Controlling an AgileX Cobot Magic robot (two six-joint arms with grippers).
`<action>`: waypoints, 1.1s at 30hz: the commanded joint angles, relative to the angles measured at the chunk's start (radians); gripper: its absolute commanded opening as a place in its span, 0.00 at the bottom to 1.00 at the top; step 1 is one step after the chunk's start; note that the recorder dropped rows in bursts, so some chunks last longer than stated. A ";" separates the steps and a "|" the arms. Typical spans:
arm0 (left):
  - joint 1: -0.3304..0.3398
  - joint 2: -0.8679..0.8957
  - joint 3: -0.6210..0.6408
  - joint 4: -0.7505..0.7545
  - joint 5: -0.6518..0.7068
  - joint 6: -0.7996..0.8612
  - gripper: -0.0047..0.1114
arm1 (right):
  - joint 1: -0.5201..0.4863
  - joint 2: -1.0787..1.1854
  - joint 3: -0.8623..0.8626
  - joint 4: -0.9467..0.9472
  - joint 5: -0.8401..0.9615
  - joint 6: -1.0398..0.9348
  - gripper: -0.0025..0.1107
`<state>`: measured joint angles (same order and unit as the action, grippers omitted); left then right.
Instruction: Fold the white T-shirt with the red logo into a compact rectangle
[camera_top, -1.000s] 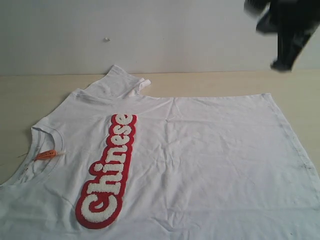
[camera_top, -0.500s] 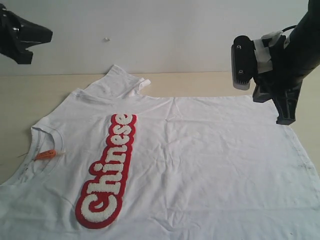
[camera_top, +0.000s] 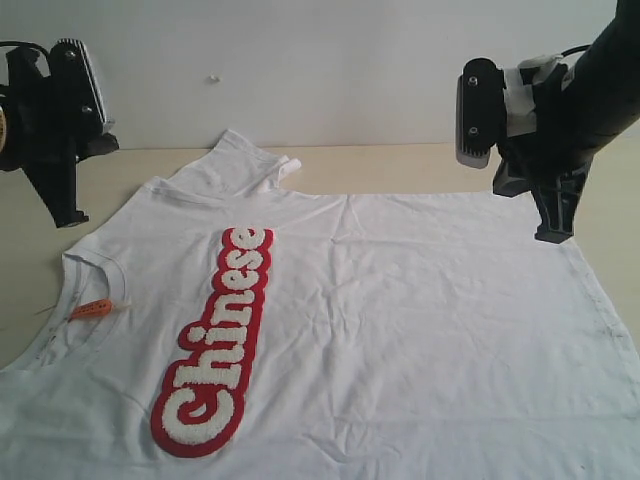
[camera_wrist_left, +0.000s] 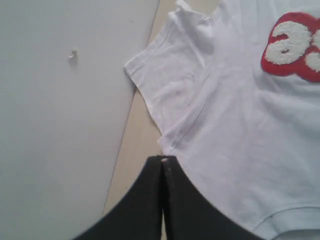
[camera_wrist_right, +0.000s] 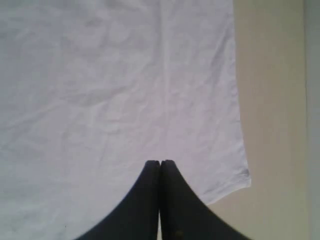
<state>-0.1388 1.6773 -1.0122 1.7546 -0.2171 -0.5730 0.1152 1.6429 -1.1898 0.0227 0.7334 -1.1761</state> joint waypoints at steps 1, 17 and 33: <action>-0.023 -0.003 0.009 -0.010 0.142 0.042 0.04 | 0.002 -0.005 -0.005 0.000 -0.018 -0.023 0.02; -0.023 -0.049 0.129 -0.010 -0.047 -0.164 0.04 | 0.002 0.080 -0.005 0.076 0.031 -0.045 0.02; -0.032 -0.072 0.129 -0.010 -0.216 -0.788 0.04 | 0.002 0.078 -0.005 0.108 0.039 -0.023 0.02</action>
<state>-0.1735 1.6155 -0.8852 1.7546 -0.4362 -1.1448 0.1152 1.7260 -1.1898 0.1240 0.7716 -1.2150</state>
